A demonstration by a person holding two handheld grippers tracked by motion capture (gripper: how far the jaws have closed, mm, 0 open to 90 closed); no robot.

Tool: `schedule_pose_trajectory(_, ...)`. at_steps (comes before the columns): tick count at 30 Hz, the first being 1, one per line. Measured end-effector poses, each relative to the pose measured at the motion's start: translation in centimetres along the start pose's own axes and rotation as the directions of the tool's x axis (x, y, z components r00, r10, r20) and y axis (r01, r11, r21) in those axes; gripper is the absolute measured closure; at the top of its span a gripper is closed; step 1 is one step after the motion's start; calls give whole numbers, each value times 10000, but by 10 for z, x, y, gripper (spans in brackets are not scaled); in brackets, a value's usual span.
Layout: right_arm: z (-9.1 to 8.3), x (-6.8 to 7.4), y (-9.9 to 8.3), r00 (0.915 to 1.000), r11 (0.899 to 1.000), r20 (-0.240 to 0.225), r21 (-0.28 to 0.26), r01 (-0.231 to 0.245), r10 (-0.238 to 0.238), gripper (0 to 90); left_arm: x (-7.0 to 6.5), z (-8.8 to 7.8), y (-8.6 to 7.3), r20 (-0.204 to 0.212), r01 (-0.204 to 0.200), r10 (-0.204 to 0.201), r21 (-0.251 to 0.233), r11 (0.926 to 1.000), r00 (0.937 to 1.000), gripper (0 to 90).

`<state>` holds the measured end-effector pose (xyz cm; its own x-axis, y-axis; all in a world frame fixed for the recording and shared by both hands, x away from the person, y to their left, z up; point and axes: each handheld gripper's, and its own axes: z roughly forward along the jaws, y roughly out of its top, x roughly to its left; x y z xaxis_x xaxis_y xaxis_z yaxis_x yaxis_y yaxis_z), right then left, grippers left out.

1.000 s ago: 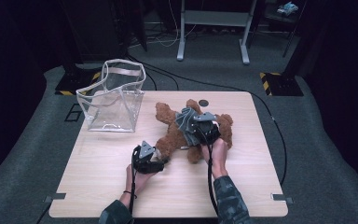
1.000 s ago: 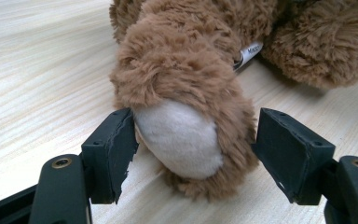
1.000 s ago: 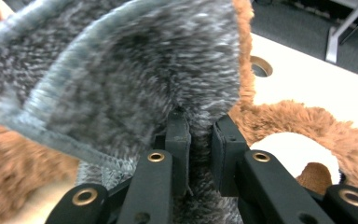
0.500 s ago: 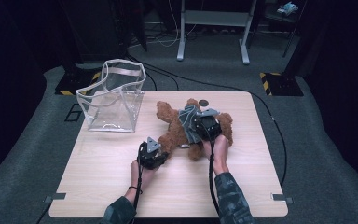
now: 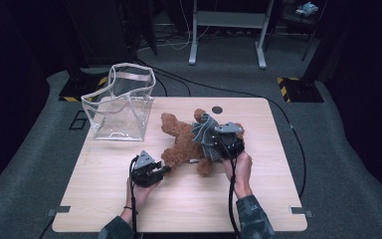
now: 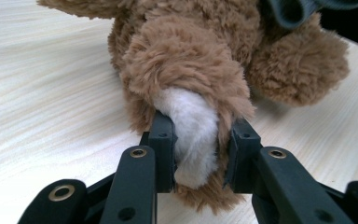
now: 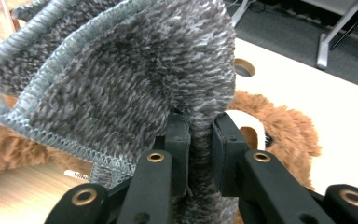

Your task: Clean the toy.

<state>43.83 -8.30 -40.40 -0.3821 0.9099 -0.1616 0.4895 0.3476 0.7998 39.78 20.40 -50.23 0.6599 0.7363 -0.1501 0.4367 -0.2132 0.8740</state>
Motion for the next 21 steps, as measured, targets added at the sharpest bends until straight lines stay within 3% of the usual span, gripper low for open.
schedule_pose_trajectory(3, 16, 2, 3, 10000, 9992, 91, 411, -6, 3, 788, 2, 5, 0, -107, 54, -54, 15, 10000, 9999, 654)
schedule_pose_trajectory(6, 37, 1, 7, 9997, 9977, 173, 645, -199, 189, 789, 2, 11, 0, -272, 146, -143, 116, 9998, 9995, 520)
schedule_pose_trajectory(9, 53, 1, 12, 9994, 9956, 254, 902, -265, 243, 791, -2, 17, 2, -594, -9, 19, 178, 9998, 9982, 410)
schedule_pose_trajectory(11, 59, 2, 14, 9991, 9945, 377, 1019, -247, 210, 791, -4, 22, 2, -712, -203, 228, 359, 9992, 9972, 431)
schedule_pose_trajectory(12, 60, 2, 14, 9992, 9945, 388, 1031, -175, 136, 792, -4, 25, 2, -885, -371, 417, 526, 9979, 9952, 494)
schedule_pose_trajectory(15, 48, 4, 16, 9993, 9975, 304, 671, -240, 220, 790, -2, 29, 1, -811, -199, 244, 558, 9982, 9964, 611)
schedule_pose_trajectory(18, 24, 18, 13, 9985, 9996, -487, -170, 235, -243, 791, -1, 29, 1, -521, 387, -366, 399, 9985, 9980, 659)
schedule_pose_trajectory(21, 15, 48, 2, 9815, 9935, -1541, -225, 1114, -1136, 794, -1, 27, 4, -431, 577, -569, 159, 9982, 9974, 671)
